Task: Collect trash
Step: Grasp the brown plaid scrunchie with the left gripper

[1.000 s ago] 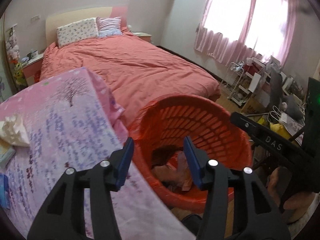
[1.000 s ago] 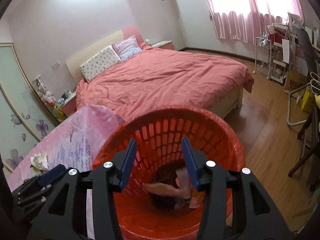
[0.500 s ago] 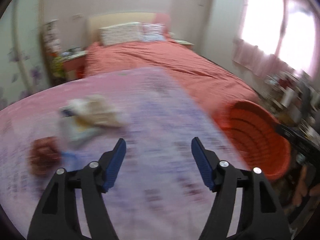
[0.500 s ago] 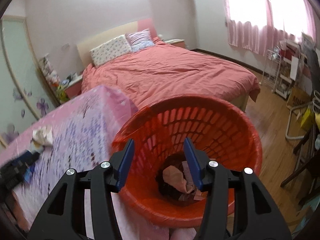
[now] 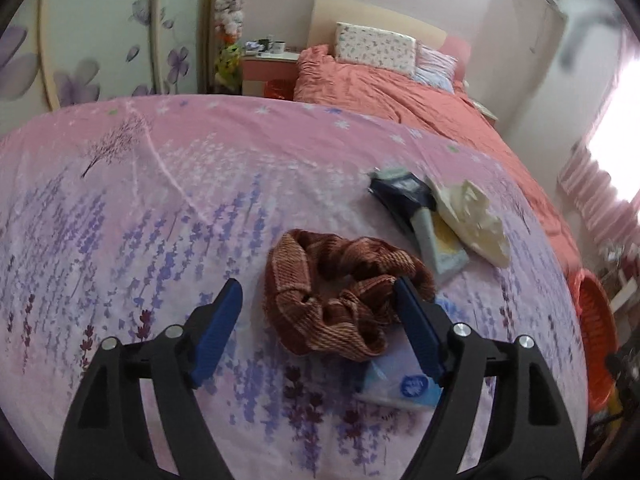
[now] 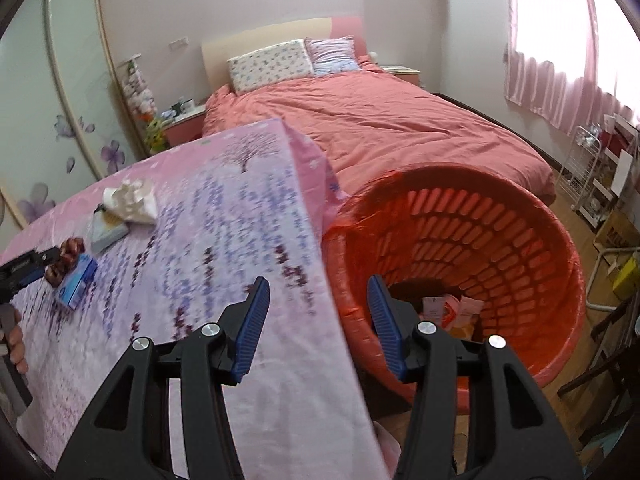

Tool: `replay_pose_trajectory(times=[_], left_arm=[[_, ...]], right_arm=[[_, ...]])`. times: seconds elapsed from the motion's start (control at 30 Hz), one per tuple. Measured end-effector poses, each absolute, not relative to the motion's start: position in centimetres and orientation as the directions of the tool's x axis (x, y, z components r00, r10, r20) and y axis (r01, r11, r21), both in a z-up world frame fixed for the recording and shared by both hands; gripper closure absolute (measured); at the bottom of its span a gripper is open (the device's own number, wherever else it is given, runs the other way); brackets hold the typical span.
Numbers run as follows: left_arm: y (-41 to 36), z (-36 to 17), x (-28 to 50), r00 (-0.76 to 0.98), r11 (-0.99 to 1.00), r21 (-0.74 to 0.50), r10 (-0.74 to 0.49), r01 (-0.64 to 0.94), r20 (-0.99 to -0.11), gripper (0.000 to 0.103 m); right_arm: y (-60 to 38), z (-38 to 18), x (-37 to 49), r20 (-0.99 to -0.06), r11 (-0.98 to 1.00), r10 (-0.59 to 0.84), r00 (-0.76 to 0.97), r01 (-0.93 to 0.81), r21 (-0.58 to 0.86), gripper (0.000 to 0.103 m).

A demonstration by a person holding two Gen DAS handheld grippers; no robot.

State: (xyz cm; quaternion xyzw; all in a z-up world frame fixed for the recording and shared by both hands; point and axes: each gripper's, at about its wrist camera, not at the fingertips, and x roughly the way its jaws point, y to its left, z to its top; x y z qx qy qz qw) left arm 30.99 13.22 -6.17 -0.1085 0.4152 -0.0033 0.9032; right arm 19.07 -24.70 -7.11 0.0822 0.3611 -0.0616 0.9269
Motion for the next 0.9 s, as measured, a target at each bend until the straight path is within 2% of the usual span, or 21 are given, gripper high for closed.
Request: replay_pose_trajectory(times=[0.07,0.13,0.2,0.27,0.3,0.53,0.63,0.67,0.9], left_arm=[[14.4,-5.7,31.0,0.668,0.961,-0.254,-0.119,-0.109,-0.734,0.029],[15.2,-5.5,31.0,0.684,0.962,-0.246,-0.100,-0.119,-0.722,0.033],[15.2,-5.9,31.2,0.675,0.970,-0.208,-0.069,-0.127,-0.735,0.045],[15.2,-6.6,32.0,0.641,0.976,-0.182,-0.063,-0.122,-0.765,0.064],[15.0,-6.7,32.0,0.633,0.976,-0.181,-0.065,-0.120,-0.771,0.067],[13.3,-8.2,32.4,0.619,0.984,-0.161,-0.080,-0.076,-0.781,0.069],[12.4,-8.3,32.3,0.633,0.994,-0.103,-0.050,-0.048,-0.772,0.085],[12.5,-8.2,32.3,0.635,0.995,-0.089,-0.036,-0.052,-0.772,0.090],[17.9,-8.2,30.7,0.615,0.977,0.056,0.173,-0.205,-0.769,0.089]], right_arm=[[-24.0,-7.0,19.0,-0.677,0.983,-0.056,0.734,0.159,0.091,0.051],[-23.4,-7.0,19.0,-0.677,0.986,-0.059,0.733,0.149,0.075,0.051],[-23.0,-7.1,19.2,-0.681,0.988,-0.055,0.730,0.141,0.071,0.051],[-22.5,-7.3,19.4,-0.685,0.988,-0.049,0.727,0.134,0.071,0.051],[-22.2,-7.3,19.5,-0.686,0.989,-0.046,0.726,0.129,0.070,0.051],[-20.5,-7.5,19.8,-0.693,0.994,-0.038,0.720,0.102,0.051,0.051],[-19.8,-7.6,19.9,-0.699,0.994,-0.029,0.715,0.091,0.053,0.051],[-19.5,-7.6,19.9,-0.701,0.995,-0.024,0.713,0.087,0.054,0.051],[-15.9,-7.9,20.0,-0.708,0.998,0.043,0.705,0.000,0.061,0.049]])
